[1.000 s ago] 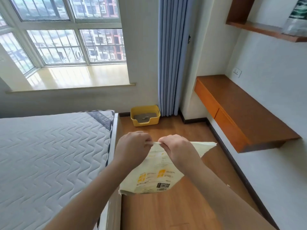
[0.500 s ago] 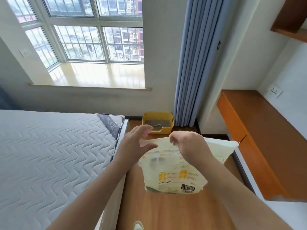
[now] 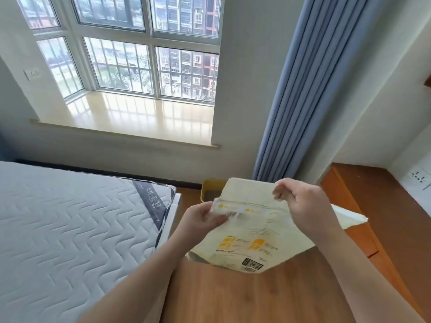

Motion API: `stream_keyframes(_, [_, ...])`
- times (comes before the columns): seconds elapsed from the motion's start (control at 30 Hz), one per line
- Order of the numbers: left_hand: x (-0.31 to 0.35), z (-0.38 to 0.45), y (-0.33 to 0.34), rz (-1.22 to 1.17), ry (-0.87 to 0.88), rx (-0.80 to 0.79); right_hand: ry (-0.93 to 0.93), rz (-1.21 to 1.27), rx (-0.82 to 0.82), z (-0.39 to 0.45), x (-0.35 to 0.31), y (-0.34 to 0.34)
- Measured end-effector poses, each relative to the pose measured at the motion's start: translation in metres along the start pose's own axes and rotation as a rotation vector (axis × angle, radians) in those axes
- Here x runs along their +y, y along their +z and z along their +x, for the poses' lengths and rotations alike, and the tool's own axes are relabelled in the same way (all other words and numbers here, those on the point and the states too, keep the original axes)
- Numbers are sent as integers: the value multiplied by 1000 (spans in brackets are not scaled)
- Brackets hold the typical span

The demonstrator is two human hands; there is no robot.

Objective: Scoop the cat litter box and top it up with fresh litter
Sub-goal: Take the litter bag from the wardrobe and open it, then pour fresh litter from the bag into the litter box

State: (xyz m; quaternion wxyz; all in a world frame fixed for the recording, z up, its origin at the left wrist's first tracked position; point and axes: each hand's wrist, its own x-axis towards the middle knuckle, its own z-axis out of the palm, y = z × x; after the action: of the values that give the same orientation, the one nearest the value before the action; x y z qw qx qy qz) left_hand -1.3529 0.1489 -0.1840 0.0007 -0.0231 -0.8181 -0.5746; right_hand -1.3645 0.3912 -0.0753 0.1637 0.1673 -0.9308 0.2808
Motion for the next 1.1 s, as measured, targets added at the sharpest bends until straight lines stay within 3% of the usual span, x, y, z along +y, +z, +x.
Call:
stream_keyframes(0.27, [5,95,12,33,-6,170,13,34,-62,92,38,9])
stream_keyframes(0.4, [6,138,36,96,6,230,-274,52,-77,131,38,25])
stream_keyframes(0.5, [14,166,53,143,26,288,-575,-138,-32,163,49,44])
stream_keyframes(0.6, [21,192,68,186,16,312,-744,-338,-78,198,71,58])
stream_keyframes(0.83, [20,231,102,239,-57,383,-885,-655,-305,247,122,66])
stream_keyframes(1.1, [0,250,123,85,-135,419,-956,-550,-316,269,147,76])
